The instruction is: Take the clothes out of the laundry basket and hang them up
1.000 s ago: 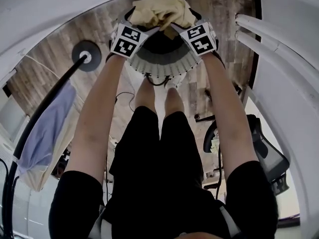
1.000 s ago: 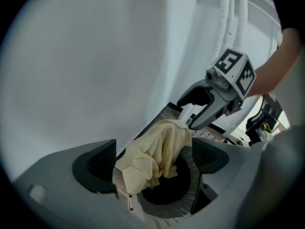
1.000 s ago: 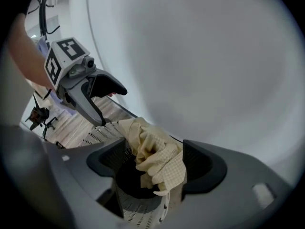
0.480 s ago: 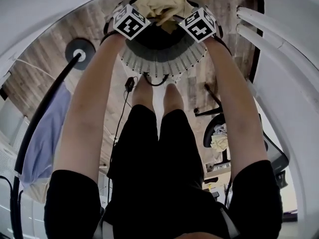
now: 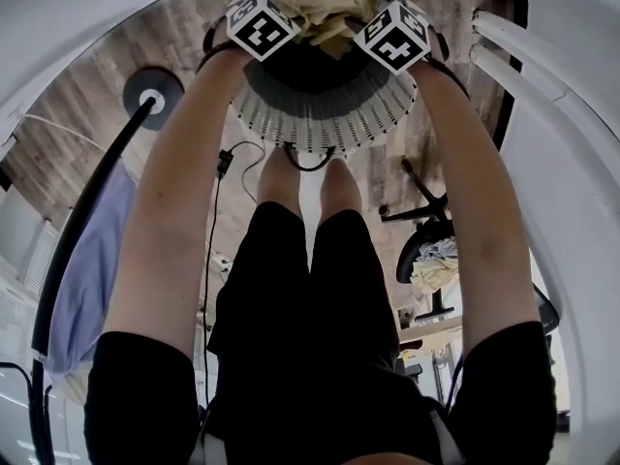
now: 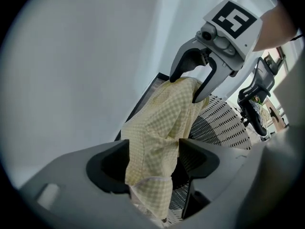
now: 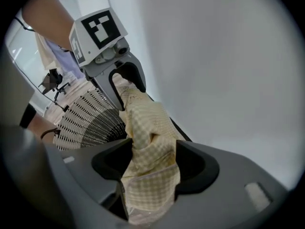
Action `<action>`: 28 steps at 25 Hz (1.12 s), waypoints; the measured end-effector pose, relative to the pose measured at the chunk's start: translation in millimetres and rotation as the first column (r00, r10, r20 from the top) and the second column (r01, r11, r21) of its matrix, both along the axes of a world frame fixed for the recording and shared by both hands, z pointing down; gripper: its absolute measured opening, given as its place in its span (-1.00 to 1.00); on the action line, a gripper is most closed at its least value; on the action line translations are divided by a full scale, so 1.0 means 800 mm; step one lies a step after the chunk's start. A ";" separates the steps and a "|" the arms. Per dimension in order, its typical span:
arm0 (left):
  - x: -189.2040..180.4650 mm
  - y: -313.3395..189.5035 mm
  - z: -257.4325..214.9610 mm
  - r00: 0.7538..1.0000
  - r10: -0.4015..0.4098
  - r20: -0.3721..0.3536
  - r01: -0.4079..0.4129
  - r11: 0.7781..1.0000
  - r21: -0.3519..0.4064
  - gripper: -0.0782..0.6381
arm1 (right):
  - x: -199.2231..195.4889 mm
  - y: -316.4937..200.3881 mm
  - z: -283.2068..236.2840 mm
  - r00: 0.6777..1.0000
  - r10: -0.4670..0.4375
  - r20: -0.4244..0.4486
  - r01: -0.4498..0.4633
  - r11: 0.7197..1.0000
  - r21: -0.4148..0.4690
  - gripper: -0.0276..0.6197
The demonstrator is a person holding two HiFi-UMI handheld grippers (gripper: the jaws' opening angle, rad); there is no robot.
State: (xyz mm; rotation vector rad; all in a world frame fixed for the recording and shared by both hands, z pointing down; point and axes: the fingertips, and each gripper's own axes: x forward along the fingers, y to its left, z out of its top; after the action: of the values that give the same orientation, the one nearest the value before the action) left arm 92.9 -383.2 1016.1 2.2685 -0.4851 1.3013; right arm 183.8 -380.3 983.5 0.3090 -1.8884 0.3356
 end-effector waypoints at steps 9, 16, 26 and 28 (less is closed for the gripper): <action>-0.013 0.006 -0.013 0.999 -0.038 -0.017 0.038 0.999 0.013 -0.63 | 0.000 0.014 0.001 0.998 -0.041 -0.042 0.040 0.998 -0.042 -0.55; -0.021 0.014 -0.041 1.000 -0.026 0.014 0.026 0.999 0.018 -0.76 | 0.013 0.022 -0.025 0.992 -0.060 -0.107 0.052 0.996 -0.072 -0.66; -0.019 0.014 -0.152 0.990 -0.115 -0.086 0.125 0.984 0.129 -0.76 | 0.021 0.027 -0.118 0.996 0.028 -0.083 -0.024 0.999 0.044 -0.79; -0.019 0.016 -0.182 0.978 -0.165 -0.126 0.184 0.969 0.162 -0.76 | 0.022 0.030 -0.147 0.996 0.064 -0.057 -0.058 0.993 0.102 -0.79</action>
State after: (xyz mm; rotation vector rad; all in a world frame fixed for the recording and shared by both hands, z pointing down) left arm 77.9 -370.1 870.3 2.3621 -0.7660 1.0755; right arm 201.2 -356.3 866.2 0.4400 -1.8428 0.2703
